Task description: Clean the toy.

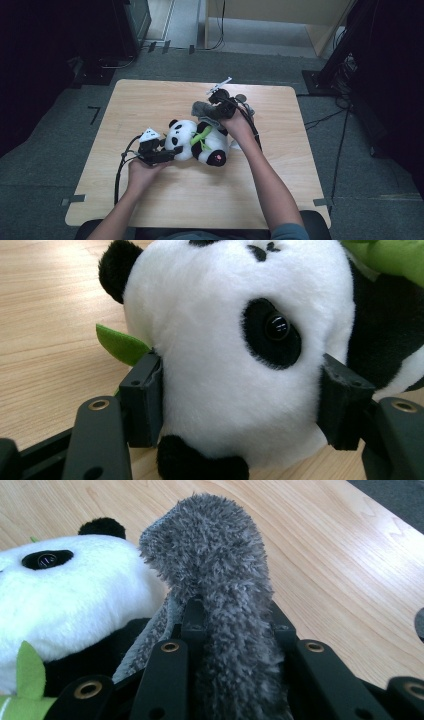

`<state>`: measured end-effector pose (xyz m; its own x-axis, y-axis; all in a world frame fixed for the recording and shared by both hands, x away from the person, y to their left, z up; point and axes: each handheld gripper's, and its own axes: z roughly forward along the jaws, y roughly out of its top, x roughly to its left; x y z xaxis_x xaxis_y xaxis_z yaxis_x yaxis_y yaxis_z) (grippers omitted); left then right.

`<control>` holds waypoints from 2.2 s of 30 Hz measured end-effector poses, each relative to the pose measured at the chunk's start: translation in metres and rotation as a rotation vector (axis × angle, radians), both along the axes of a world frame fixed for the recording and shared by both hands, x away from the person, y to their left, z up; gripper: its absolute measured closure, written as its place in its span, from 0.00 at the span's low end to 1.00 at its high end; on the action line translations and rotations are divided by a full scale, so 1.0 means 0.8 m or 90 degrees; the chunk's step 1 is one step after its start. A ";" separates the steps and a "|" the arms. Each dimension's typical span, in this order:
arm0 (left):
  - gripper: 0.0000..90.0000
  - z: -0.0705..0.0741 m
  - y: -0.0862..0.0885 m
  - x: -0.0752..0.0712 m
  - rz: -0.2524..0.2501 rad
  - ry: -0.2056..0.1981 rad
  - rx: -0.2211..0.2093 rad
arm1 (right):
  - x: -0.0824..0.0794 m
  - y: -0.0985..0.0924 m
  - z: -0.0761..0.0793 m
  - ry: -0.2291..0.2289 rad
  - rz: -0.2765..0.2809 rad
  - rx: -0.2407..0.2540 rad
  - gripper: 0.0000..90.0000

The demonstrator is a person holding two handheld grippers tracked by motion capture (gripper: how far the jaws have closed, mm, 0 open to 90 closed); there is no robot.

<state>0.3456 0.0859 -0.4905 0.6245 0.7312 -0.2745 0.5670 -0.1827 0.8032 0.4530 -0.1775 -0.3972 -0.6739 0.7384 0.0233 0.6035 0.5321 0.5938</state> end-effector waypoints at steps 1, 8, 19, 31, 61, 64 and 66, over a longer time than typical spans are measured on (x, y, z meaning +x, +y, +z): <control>0.36 0.000 0.000 0.000 0.000 0.000 0.000 | 0.000 -0.001 0.001 -0.005 0.003 -0.002 0.79; 0.33 0.000 0.002 -0.001 -0.010 -0.005 -0.009 | -0.009 0.018 0.025 -0.045 0.024 0.044 0.79; 0.29 -0.001 0.002 -0.001 -0.012 -0.006 -0.009 | -0.014 0.089 0.015 -0.017 0.111 0.087 0.76; 0.32 -0.001 0.002 0.000 -0.008 -0.003 -0.009 | -0.018 0.100 0.001 0.006 0.142 0.115 0.75; 0.37 0.000 0.002 0.002 -0.004 0.010 -0.009 | 0.003 0.016 0.000 -0.038 -0.002 -0.001 0.80; 0.37 0.001 0.001 0.001 -0.001 0.008 -0.006 | 0.000 0.004 0.008 -0.032 -0.003 0.051 0.80; 0.37 0.001 0.001 0.001 0.000 0.009 -0.006 | -0.006 -0.002 0.018 -0.043 0.002 0.080 0.80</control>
<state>0.3465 0.0868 -0.4896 0.6207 0.7283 -0.2905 0.5785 -0.1752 0.7967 0.4480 -0.1792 -0.3831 -0.6790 0.7308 0.0698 0.5584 0.4524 0.6954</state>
